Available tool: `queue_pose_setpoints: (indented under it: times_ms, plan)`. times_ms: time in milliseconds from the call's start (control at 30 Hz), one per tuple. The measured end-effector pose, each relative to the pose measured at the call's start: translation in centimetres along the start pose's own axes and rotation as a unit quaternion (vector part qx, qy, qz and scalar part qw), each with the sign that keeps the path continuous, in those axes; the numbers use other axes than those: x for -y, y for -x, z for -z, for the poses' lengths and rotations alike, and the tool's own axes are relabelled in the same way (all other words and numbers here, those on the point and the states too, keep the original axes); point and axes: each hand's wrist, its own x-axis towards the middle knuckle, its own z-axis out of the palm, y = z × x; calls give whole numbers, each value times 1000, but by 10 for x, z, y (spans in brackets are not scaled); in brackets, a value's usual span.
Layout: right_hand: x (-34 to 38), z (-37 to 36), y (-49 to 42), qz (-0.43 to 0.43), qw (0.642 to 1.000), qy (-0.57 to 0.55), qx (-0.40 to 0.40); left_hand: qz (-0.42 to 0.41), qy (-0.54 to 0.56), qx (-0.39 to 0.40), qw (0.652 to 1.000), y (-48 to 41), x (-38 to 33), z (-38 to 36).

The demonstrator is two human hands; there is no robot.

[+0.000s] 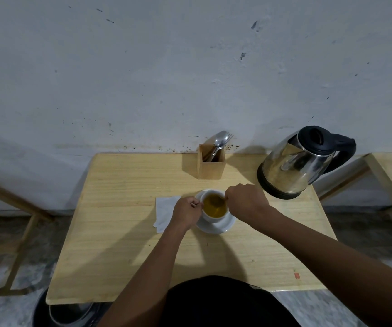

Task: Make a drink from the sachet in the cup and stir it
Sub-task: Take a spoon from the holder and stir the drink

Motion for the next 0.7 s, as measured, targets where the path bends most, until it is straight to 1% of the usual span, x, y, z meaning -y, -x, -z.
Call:
queue_pose_setpoints:
  times_ms: [100,267,333,400,500,600,700]
  plan:
    - [-7,-2,6,-22,1000,-13,-13,-4,-1,-2,1000,1,0,1]
    - [-21,-12,29,-46,990,-114,-71,-4,-20,5,1000,1,-2,2]
    - [-25,-20,42,-48,981,-157,-107,1,-29,5,1000,1,-3,2]
    - [-28,-29,53,-54,972,-193,-121,2,-37,8,999,1,-3,2]
    - [-29,-48,66,-67,952,-277,-115,1,-42,7,999,0,-3,3]
    - [-23,-67,77,-93,923,-356,-115,-9,-52,12,999,0,-3,3]
    - [-16,-79,85,-115,909,-381,-122,-6,-53,12,998,0,-4,3]
